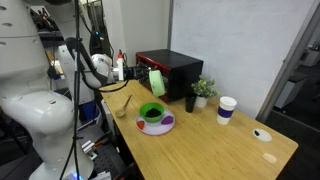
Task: Pour the contents in the green pot into the green bowl
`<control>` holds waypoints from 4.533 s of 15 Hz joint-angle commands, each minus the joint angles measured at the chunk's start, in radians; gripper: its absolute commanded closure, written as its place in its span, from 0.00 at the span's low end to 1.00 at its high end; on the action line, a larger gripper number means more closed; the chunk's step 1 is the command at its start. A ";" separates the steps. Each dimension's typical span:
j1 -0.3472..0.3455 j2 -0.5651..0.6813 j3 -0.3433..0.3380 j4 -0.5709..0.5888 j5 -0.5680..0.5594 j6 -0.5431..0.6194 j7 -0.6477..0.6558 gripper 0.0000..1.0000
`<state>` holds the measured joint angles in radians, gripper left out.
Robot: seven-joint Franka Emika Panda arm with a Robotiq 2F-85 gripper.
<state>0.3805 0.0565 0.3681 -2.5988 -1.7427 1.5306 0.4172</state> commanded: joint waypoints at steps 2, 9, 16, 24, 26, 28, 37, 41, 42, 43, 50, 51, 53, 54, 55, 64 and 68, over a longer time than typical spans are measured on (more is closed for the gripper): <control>0.018 0.021 0.024 -0.025 -0.045 -0.101 0.005 0.98; 0.034 0.045 0.045 -0.043 -0.065 -0.179 0.006 0.98; 0.032 0.059 0.049 -0.048 -0.063 -0.208 0.003 0.98; -0.042 0.041 -0.012 -0.003 -0.020 -0.081 -0.008 0.98; -0.074 0.032 -0.041 0.016 -0.012 -0.023 -0.014 0.98; -0.106 0.028 -0.069 0.039 0.000 0.029 -0.014 0.98; -0.192 0.024 -0.157 0.154 0.186 0.176 -0.033 0.98; -0.231 0.038 -0.205 0.201 0.236 0.209 -0.037 0.98; -0.244 0.045 -0.219 0.211 0.245 0.215 -0.037 0.98; -0.259 0.044 -0.234 0.218 0.254 0.242 -0.043 0.98; -0.357 0.055 -0.334 0.252 0.327 0.418 -0.061 0.98; -0.369 0.058 -0.347 0.256 0.335 0.434 -0.063 0.98; -0.393 0.067 -0.371 0.264 0.354 0.466 -0.074 0.98; -0.405 0.072 -0.384 0.268 0.361 0.484 -0.078 0.98; -0.420 0.075 -0.396 0.272 0.370 0.518 -0.086 0.98; -0.535 0.075 -0.495 0.268 0.586 0.892 -0.166 0.98; -0.558 0.084 -0.524 0.260 0.717 0.996 -0.190 0.98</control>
<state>-0.1531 0.1197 -0.1420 -2.3439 -1.1051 2.4520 0.2688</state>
